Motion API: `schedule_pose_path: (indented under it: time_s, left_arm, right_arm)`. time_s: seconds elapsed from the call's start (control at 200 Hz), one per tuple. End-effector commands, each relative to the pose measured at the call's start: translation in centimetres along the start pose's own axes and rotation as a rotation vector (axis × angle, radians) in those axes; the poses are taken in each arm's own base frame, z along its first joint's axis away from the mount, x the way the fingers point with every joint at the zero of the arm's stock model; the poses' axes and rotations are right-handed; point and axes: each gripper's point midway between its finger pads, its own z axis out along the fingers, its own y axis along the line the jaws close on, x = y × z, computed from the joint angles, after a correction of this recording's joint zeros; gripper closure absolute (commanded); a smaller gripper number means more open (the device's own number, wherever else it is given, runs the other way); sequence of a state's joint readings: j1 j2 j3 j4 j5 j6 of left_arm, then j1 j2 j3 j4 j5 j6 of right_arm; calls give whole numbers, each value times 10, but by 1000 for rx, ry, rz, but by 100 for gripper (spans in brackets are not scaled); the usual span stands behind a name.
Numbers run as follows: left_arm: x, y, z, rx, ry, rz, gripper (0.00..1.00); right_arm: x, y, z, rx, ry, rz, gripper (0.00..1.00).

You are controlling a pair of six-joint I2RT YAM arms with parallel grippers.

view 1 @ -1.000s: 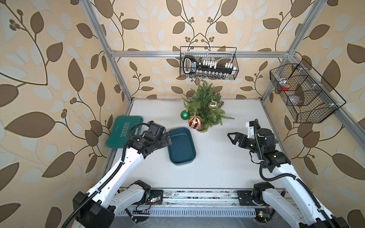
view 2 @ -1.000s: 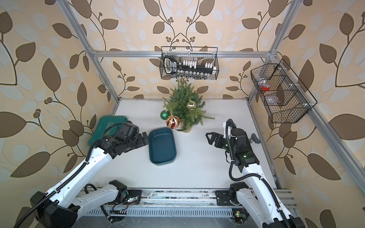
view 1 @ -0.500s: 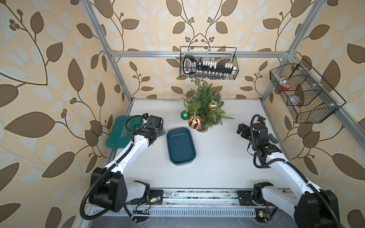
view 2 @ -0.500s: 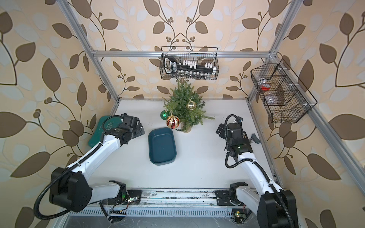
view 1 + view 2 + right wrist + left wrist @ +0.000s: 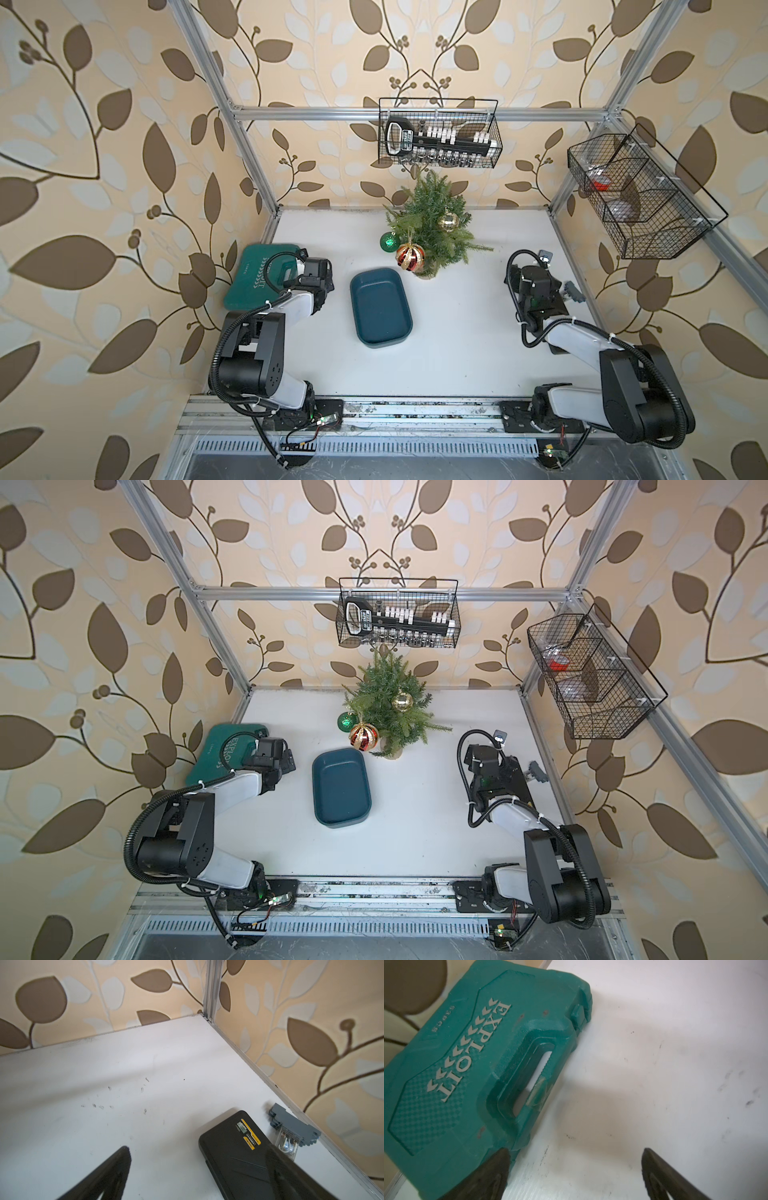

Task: Decorate the small christmas tree with ornaments
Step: Reset both arms

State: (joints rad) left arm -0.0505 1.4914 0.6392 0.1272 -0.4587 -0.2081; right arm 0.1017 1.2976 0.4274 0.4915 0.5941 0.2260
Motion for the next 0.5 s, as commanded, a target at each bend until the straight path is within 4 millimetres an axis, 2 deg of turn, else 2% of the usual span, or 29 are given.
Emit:
schedule_pose_path:
  time_s: [0.0, 0.1, 0.19, 0.225, 0.275, 0.33, 0.5]
  left_arm:
    - [-28, -8, -6, 80, -193, -45, 2]
    - [-20, -21, -11, 188, -252, -19, 1]
    - [-16, -32, -14, 268, -273, 7, 1]
    - [-11, -33, -13, 276, -275, 15, 1]
    - [-11, -33, -12, 275, -298, 18, 1]
    - [-9, -34, -11, 273, -278, 19, 1]
    - [-10, -34, -14, 265, -296, 21, 1]
  right_arm:
    - [-27, 7, -2, -72, -124, 31, 0]
    - [-18, 24, 0, -228, -96, -11, 0]
    - [11, 17, 4, -245, -117, 23, 0]
    - [5, 23, 0, -291, -177, 17, 0]
    - [18, 29, 5, -296, -110, -12, 0]
    - [16, 35, 4, -298, -153, -35, 0]
    - [18, 34, 4, -284, -127, -42, 0]
